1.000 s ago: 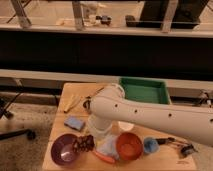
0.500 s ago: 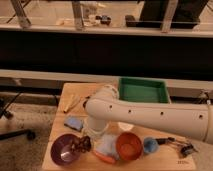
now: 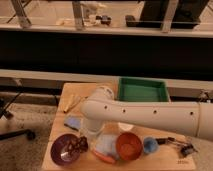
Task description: Place grapes in purple bowl
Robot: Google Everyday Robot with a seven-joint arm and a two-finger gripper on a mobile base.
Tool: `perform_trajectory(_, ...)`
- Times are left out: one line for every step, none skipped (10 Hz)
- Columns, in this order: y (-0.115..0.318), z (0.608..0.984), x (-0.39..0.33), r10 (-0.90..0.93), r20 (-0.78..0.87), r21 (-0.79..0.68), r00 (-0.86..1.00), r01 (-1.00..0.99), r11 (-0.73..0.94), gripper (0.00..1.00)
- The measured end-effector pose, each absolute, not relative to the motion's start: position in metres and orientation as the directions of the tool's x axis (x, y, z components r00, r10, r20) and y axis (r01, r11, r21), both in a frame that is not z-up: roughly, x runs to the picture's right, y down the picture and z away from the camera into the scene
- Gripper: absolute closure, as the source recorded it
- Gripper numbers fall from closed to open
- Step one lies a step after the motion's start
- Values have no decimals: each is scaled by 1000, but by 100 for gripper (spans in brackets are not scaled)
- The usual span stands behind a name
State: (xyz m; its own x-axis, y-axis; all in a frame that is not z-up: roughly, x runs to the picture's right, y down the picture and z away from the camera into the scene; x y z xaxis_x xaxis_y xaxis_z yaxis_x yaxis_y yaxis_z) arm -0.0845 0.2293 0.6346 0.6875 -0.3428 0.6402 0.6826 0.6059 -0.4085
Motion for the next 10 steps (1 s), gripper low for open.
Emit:
perform_trajectory(230,636,-87,-343,642,-407,686,684,605,100)
perform_trajectory(231,637,-90,-342,643,-407,685,684,605,100)
perform_trajectory(232,639,-92,-340,644,-407,686,683,606,100)
perform_trajectory(232,641,-94,-338,645,-408,686,682,607,100)
perform_trajectory(233,642,-97,-336,646,-408,685,682,607,100)
perform_trajectory(234,644,-100,-335,647,-408,685,682,607,100)
perform_trajectory(234,645,-104,-334,649,-407,684,682,608,100)
perform_trajectory(235,647,-107,-332,650,-407,684,682,608,100)
perform_trajectory(236,649,-112,-332,651,-407,683,683,606,100)
perform_trajectory(237,651,-115,-333,652,-407,682,685,604,100)
